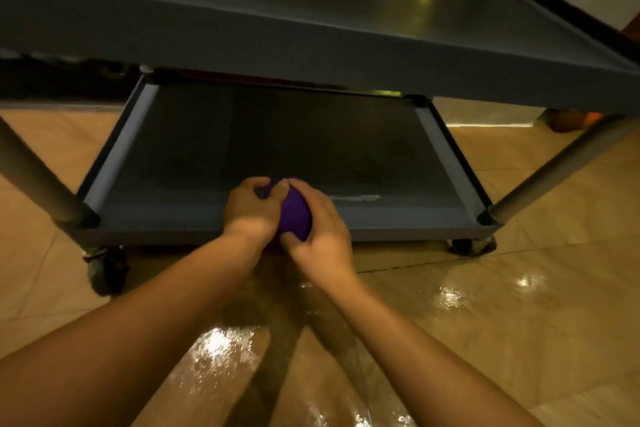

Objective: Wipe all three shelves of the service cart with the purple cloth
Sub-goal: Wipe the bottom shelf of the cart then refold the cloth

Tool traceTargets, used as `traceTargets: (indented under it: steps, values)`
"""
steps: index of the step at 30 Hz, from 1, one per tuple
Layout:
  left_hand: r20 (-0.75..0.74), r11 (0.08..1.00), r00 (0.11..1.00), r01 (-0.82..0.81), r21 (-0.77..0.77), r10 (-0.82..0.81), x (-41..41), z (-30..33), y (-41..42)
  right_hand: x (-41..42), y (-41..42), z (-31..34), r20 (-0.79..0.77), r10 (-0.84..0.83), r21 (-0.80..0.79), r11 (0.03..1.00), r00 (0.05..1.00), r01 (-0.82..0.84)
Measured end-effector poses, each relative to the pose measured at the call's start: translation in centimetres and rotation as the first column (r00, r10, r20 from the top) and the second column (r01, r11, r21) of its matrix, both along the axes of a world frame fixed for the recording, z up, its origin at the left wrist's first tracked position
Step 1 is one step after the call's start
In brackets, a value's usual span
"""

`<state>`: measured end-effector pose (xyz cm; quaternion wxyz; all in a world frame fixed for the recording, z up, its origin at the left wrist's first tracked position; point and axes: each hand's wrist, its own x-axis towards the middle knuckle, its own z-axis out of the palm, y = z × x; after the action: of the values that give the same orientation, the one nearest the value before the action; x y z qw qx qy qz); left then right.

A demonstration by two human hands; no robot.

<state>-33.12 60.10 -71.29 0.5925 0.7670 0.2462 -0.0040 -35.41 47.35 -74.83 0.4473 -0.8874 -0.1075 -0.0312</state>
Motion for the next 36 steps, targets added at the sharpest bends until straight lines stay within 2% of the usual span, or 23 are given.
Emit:
traceTargets:
  steps: [2, 4, 5, 8, 11, 15, 18, 21, 23, 24, 26, 27, 28, 32, 34, 36]
  values:
    - [0.053, 0.976, 0.985, 0.155, 0.156, -0.165, -0.4, 0.3, 1.0, 1.4, -0.3, 0.2, -0.044, 0.008, 0.023, 1.0, 0.999, -0.007]
    - [0.039, 0.895, 0.944, 0.296, 0.333, -0.327, -0.4, 0.5, 1.8, 2.2, -0.4, 0.2, -0.04, 0.034, -0.03, 0.999, 0.999, -0.035]
    - [0.027, 0.884, 0.939, 0.313, 0.347, -0.343, -0.3, 0.5, 2.0, 2.5, -0.3, 0.0, -0.039, 0.05, -0.062, 0.997, 0.998, -0.053]
    - [0.008, 0.913, 0.946, 0.311, 0.263, -0.325, 0.6, 0.4, 2.5, 3.0, -1.0, -0.1, -0.058, 0.05, -0.131, 0.99, 0.997, -0.058]
    - [0.021, 0.95, 0.961, 0.27, 0.158, -0.276, 1.6, -0.3, 2.4, 3.9, -2.3, -0.3, -0.16, 0.116, -0.217, 0.965, 0.98, -0.15]
    - [0.065, 0.956, 0.958, 0.271, 0.116, -0.279, 1.3, -1.9, 1.5, 4.2, -3.5, 0.0, -0.198, 0.13, -0.282, 0.942, 0.972, -0.183]
    - [0.139, 0.947, 0.939, 0.299, 0.12, -0.314, 1.3, -2.1, 1.2, 4.7, -4.7, 0.5, -0.122, 0.14, -0.259, 0.951, 0.983, -0.168]
    - [0.184, 0.924, 0.907, 0.357, 0.138, -0.378, 1.4, -1.9, 1.0, 4.8, -5.2, 0.3, -0.083, 0.134, -0.155, 0.977, 0.987, -0.146]
    - [0.176, 0.888, 0.88, 0.4, 0.226, -0.441, 0.6, -2.1, 1.3, 5.0, -5.4, 0.2, -0.098, 0.117, -0.095, 0.988, 0.988, -0.126]
    - [0.144, 0.837, 0.864, 0.406, 0.367, -0.482, 0.1, -2.4, 2.0, 5.2, -5.8, 0.2, -0.097, 0.097, -0.085, 0.991, 0.991, -0.106]
    - [0.033, 0.604, 0.826, 0.383, 0.699, -0.563, -1.0, -3.5, 4.5, 5.9, -7.1, 0.4, -0.063, 0.017, -0.073, 0.997, 0.998, -0.021]
    - [-0.023, 0.486, 0.816, 0.366, 0.794, -0.577, -1.5, -4.0, 6.1, 6.4, -8.0, 0.6, -0.041, -0.039, -0.068, 0.997, 0.998, 0.036]
    - [-0.069, 0.408, 0.817, 0.356, 0.841, -0.572, -2.0, -4.3, 7.8, 6.8, -9.0, 0.7, -0.024, -0.094, -0.064, 0.994, 0.995, 0.092]
    - [-0.165, 0.278, 0.809, 0.374, 0.885, -0.564, -3.0, -3.5, 11.2, 7.9, -11.4, 0.4, -0.004, -0.188, -0.1, 0.977, 0.982, 0.187]
    - [-0.133, 0.196, 0.789, 0.306, 0.932, -0.6, -3.2, -1.5, 10.8, 8.2, -11.2, 0.0, -0.014, -0.188, -0.128, 0.974, 0.982, 0.185]
    - [-0.084, 0.172, 0.801, 0.227, 0.958, -0.593, -3.2, 1.6, 10.1, 8.7, -10.4, -0.3, -0.028, -0.199, -0.149, 0.97, 0.98, 0.193]
